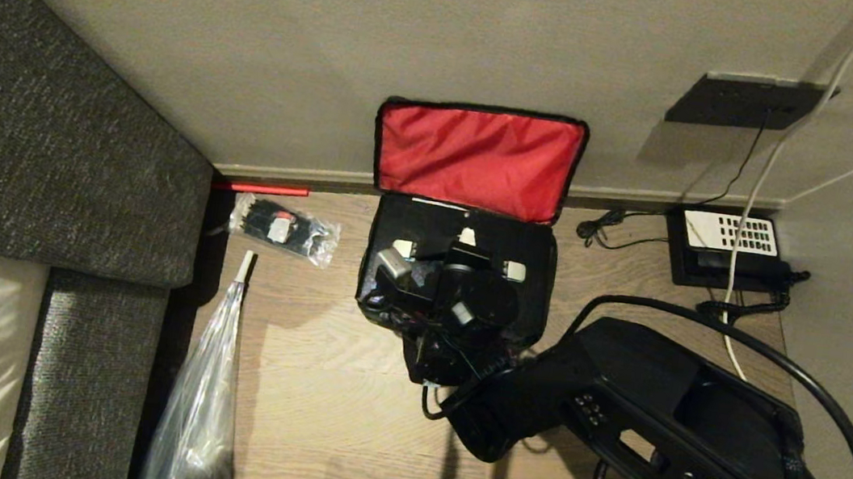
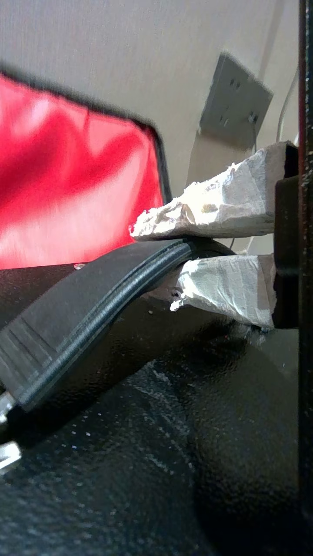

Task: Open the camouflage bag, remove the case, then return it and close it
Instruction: Lift the black box, then release the handle

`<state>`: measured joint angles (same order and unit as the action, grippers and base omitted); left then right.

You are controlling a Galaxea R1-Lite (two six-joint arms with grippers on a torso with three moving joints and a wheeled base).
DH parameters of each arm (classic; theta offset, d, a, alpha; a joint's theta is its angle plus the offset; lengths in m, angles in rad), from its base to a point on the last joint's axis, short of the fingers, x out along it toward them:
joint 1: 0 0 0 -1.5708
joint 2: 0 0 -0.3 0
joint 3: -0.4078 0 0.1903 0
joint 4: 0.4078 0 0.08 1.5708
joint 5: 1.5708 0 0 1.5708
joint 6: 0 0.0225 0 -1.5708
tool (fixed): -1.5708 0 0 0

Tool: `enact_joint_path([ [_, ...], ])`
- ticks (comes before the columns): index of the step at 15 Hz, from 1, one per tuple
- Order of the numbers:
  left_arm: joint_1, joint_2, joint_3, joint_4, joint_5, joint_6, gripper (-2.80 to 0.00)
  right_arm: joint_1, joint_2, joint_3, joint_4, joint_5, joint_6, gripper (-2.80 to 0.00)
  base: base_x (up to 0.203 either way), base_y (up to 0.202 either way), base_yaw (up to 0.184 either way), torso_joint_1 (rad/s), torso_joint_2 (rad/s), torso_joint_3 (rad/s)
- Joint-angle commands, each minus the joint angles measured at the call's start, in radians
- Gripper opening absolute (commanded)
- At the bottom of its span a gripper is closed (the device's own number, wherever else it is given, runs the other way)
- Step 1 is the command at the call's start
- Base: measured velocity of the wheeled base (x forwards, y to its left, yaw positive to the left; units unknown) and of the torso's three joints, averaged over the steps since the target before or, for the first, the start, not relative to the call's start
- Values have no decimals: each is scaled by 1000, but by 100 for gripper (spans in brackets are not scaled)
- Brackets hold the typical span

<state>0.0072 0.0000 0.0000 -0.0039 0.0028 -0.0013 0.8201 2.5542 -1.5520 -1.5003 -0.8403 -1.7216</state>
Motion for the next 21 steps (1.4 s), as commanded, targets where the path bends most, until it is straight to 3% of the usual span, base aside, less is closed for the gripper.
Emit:
enact_joint_path([
  [1,0,0,2,-1,0,0,-280,23,-56,23,-4,-20,-10,-280,0,0,0,0,0,0],
  [11,0,0,2,-1,0,0,-280,55,-207,120,51,-51,-13,-280,0,0,0,0,0,0],
  [21,0,0,2,-1,1,0,-280,58,-359,196,94,-62,-67,-280,0,0,0,0,0,0],
])
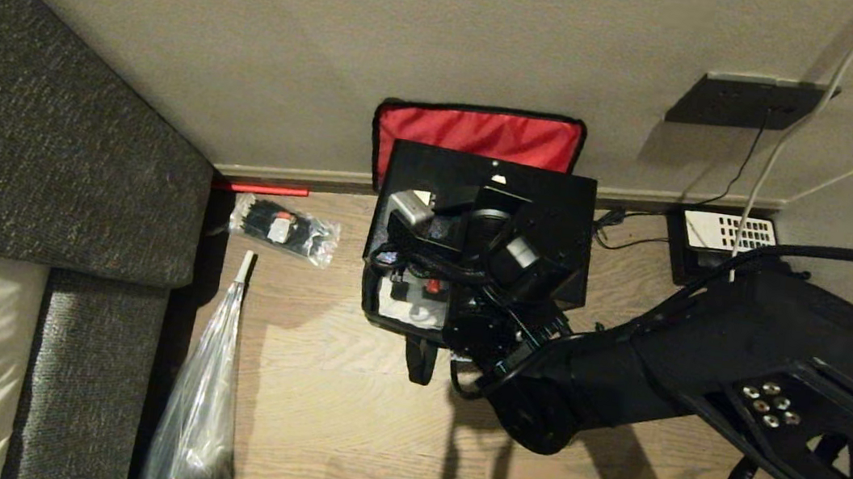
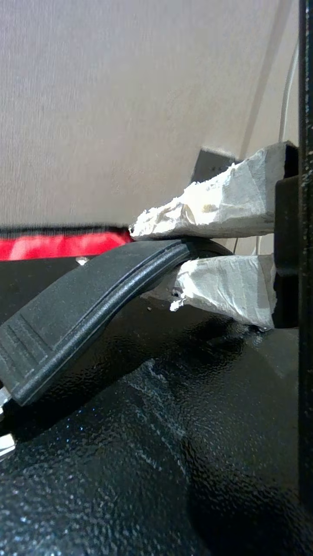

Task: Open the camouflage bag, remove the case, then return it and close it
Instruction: Release the handle

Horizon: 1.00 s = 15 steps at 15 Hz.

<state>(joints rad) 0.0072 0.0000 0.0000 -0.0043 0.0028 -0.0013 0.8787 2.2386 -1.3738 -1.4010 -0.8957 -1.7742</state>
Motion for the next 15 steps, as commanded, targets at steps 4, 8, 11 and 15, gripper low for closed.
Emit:
enact_joint_path([
  [4,0,0,2,0,0,0,-280,-8,-118,107,-4,-31,-22,-280,0,0,0,0,0,0],
  [8,0,0,2,0,0,0,-280,-44,-205,203,-12,-62,-19,-280,0,0,0,0,0,0],
  [11,0,0,2,0,0,0,-280,-73,-248,248,-13,-69,-18,-280,0,0,0,0,0,0],
  [15,0,0,2,0,0,-2,-280,-154,-326,357,-14,-77,-10,-280,0,0,0,0,0,0],
])
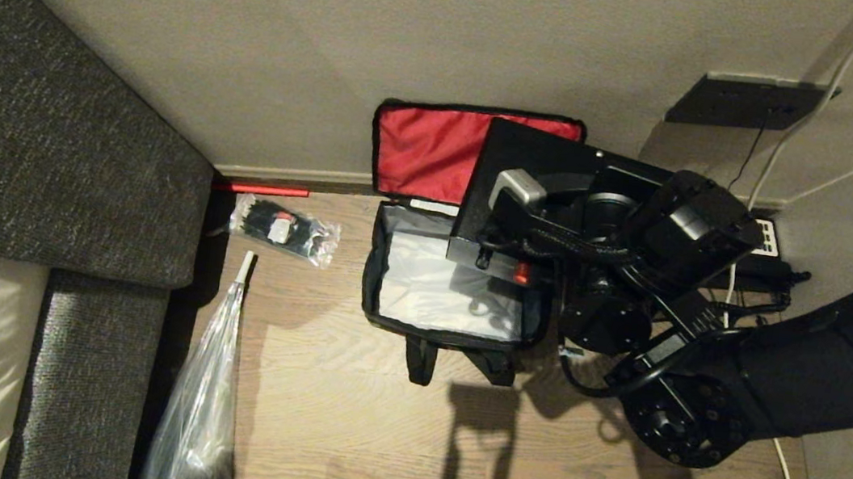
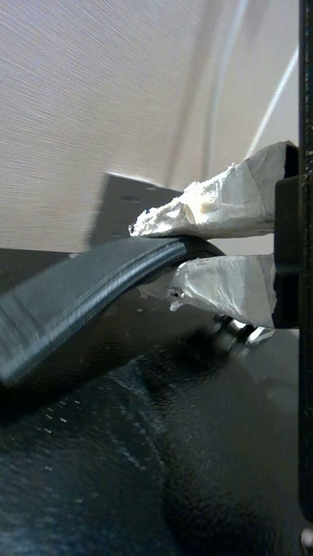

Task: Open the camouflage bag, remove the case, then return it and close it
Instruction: Release the handle

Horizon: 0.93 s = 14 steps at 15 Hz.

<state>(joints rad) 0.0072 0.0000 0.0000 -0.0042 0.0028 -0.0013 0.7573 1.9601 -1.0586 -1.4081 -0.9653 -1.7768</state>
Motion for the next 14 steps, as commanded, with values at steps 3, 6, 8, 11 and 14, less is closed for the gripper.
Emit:
enact_joint_path([
  [3,0,0,2,0,0,0,-280,-84,-93,109,-8,-7,30,-280,0,0,0,0,0,0],
  [6,0,0,2,0,0,0,-280,-119,-126,166,-12,-9,57,-280,0,0,0,0,0,0],
  [8,0,0,2,0,0,0,-280,-154,-146,200,-14,-8,71,-280,0,0,0,0,0,0],
  [11,0,0,2,0,0,0,-280,-206,-158,219,-12,-7,102,-280,0,0,0,0,0,0],
  [14,0,0,2,0,0,0,-280,-253,-171,247,-13,-7,119,-280,0,0,0,0,0,0],
])
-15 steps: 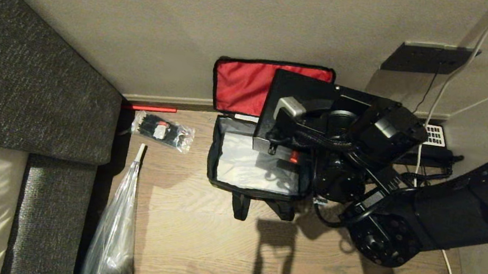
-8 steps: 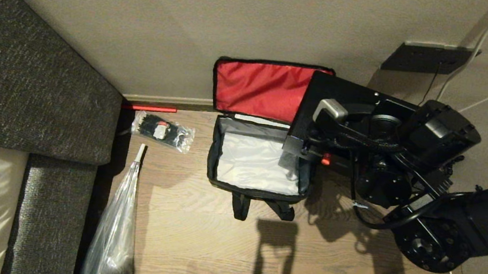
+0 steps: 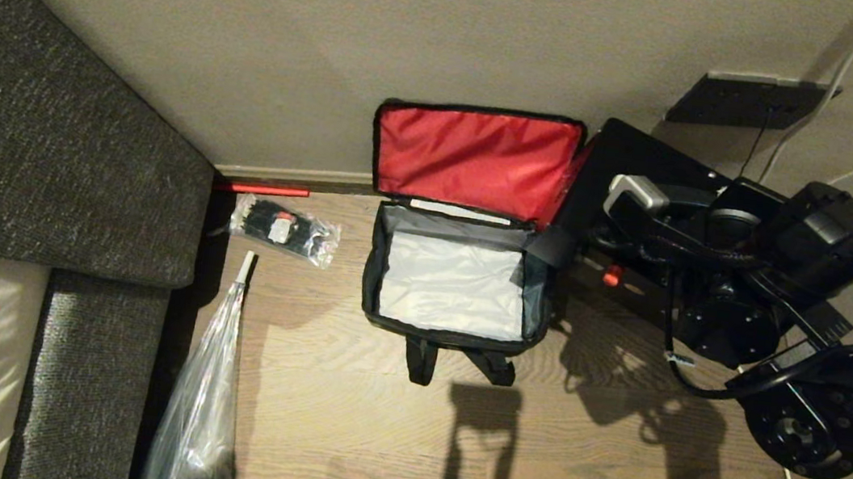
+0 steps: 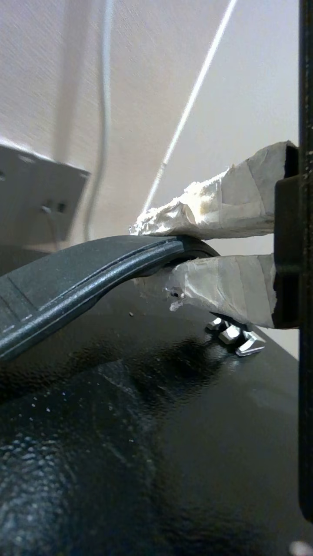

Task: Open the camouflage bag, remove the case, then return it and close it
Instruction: Release the handle

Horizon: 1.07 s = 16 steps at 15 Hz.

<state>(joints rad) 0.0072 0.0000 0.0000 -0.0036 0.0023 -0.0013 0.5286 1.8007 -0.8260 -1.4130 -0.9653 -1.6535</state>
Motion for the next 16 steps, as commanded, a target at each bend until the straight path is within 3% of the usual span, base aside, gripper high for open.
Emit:
enact_joint_path([
  [1,0,0,2,-1,1,0,-280,-49,-14,21,-8,-7,1,-280,0,0,0,0,0,0],
  [10,0,0,2,-1,1,0,-280,-199,39,47,9,-4,66,-280,0,0,0,0,0,0],
  [16,0,0,2,-1,1,0,-280,-255,120,32,11,-1,92,-280,0,0,0,0,0,0],
])
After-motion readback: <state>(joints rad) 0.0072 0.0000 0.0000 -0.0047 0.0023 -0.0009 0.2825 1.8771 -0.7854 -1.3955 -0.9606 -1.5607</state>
